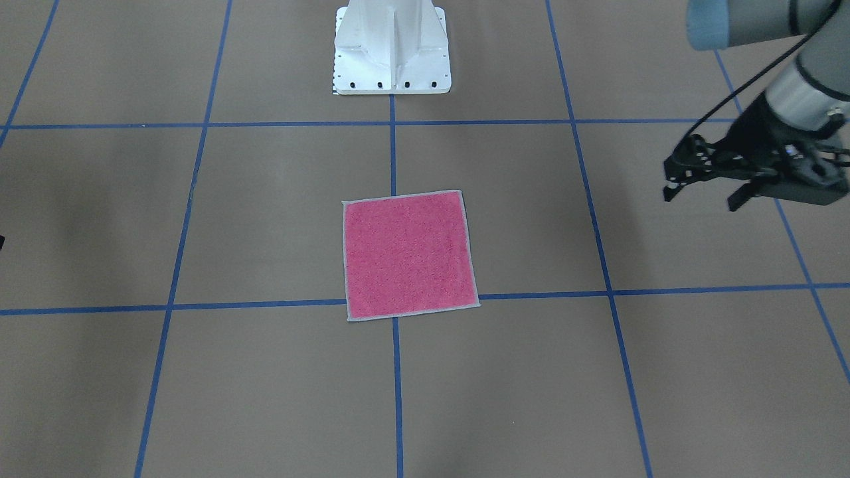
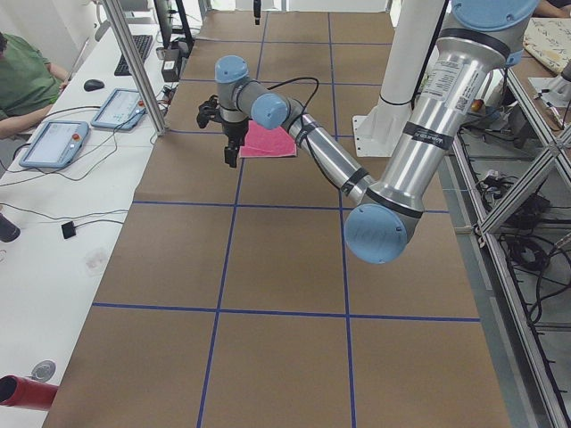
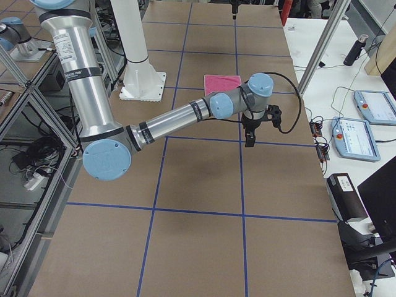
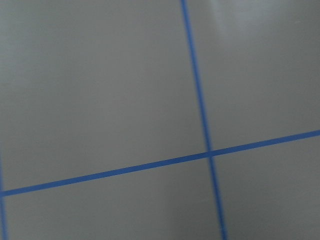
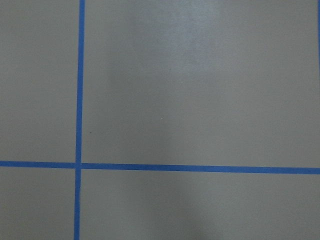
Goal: Fold towel twice with both arms
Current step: 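Move the left gripper to the pink towel's near corner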
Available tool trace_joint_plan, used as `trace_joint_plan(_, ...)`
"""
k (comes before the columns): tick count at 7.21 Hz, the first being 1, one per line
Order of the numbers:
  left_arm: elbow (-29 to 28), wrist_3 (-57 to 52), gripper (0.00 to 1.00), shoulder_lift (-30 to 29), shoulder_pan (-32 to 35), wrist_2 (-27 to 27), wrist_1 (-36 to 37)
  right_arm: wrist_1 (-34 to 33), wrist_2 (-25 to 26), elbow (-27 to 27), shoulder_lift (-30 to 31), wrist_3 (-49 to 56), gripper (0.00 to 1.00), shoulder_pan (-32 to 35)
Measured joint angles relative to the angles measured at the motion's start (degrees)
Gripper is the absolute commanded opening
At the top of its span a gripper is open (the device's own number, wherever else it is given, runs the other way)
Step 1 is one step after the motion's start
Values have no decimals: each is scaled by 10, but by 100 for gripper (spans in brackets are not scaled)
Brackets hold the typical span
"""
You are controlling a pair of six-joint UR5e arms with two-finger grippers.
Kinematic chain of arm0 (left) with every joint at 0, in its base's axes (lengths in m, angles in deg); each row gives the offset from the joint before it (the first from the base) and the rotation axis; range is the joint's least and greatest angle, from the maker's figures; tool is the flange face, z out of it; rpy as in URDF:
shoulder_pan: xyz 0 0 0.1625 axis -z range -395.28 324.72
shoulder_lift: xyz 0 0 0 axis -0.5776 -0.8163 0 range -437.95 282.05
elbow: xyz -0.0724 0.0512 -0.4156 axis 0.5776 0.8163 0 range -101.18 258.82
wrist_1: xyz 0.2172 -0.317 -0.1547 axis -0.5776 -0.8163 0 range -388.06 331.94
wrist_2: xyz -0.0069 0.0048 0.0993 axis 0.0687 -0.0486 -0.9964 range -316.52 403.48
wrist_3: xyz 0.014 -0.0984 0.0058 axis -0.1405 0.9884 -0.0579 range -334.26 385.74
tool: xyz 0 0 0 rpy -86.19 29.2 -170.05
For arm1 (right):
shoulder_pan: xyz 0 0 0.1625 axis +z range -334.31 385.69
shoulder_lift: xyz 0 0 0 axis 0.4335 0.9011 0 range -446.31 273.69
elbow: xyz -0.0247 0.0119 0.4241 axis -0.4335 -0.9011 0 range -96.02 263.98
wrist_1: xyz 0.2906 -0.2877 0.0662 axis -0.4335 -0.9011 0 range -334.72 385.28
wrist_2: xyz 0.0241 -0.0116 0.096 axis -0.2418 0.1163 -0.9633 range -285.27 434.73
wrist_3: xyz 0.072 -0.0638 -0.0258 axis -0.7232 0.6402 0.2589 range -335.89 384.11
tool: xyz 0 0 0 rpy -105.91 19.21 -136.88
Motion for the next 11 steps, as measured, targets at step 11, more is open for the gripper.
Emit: trace_joint_plan(11,-220,556,100,-48,-268,-163,-493,287,-18,-17,-6,-306,100,-118)
